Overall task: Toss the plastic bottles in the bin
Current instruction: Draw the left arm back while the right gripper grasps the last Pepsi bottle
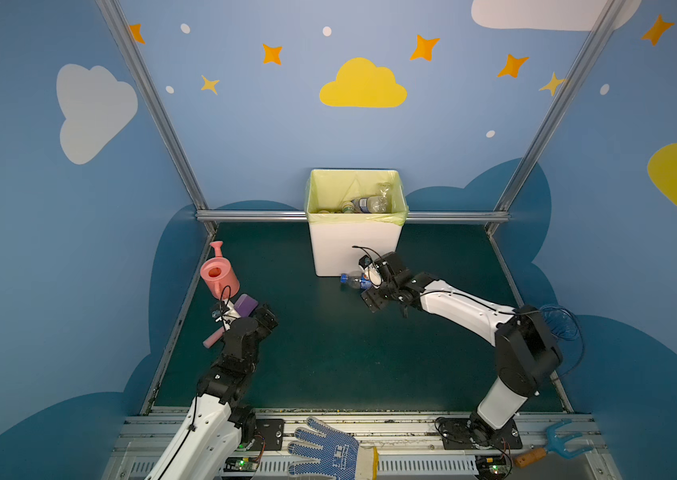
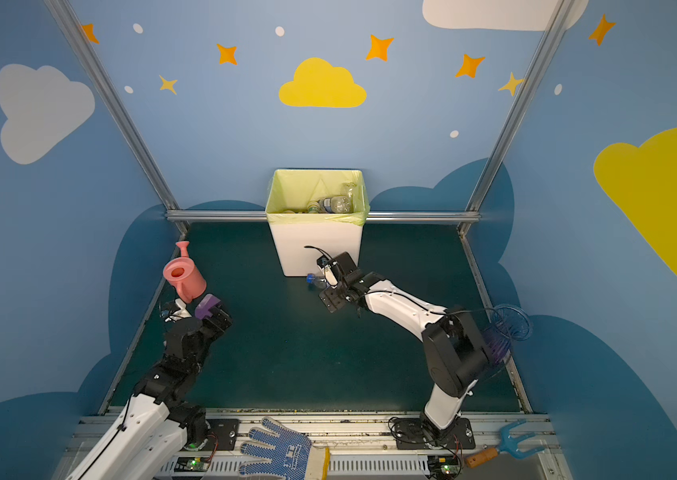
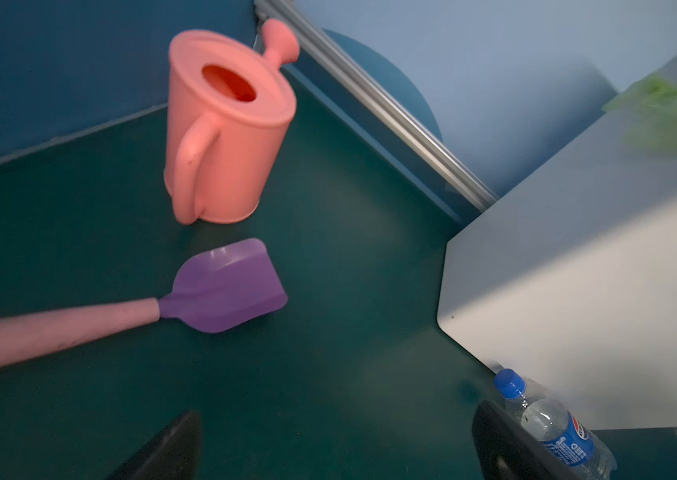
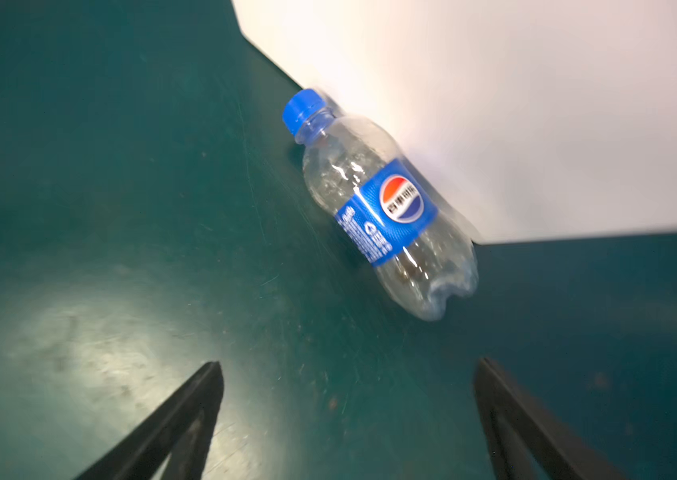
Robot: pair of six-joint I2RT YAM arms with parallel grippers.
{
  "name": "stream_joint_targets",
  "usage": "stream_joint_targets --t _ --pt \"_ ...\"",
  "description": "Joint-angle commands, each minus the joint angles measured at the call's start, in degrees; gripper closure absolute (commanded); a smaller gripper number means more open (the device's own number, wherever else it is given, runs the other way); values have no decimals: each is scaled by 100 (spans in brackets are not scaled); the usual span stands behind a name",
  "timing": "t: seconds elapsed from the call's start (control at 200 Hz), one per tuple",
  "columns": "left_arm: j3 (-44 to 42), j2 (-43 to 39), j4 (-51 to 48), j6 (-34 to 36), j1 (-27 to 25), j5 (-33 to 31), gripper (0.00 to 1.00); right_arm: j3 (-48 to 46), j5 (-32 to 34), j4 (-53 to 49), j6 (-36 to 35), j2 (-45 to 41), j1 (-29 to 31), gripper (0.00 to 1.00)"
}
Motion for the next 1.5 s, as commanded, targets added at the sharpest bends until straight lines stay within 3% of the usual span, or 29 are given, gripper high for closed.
stream_joint_targets --t 0.0,0.15,0.726,0.956,1.322,1.492 --pt "-186 -258 -296 -532 62 -92 0 547 644 -502 -778 520 140 9" --pt "-312 -495 -542 -598 140 -39 0 1249 949 -774 -1213 1281 209 17" --pt "-288 -551 -675 -434 255 102 0 2433 1519 -1318 -1752 2614 355 18" --pt "-303 -525 -647 -465 264 163 0 2442 1374 -1532 -1734 2711 372 36" --pt "-329 -538 -665 -499 281 207 0 2165 752 -2187 -1195 2007 649 35" --pt "-352 -495 -608 -518 281 236 0 2510 471 -2850 -783 1970 666 39"
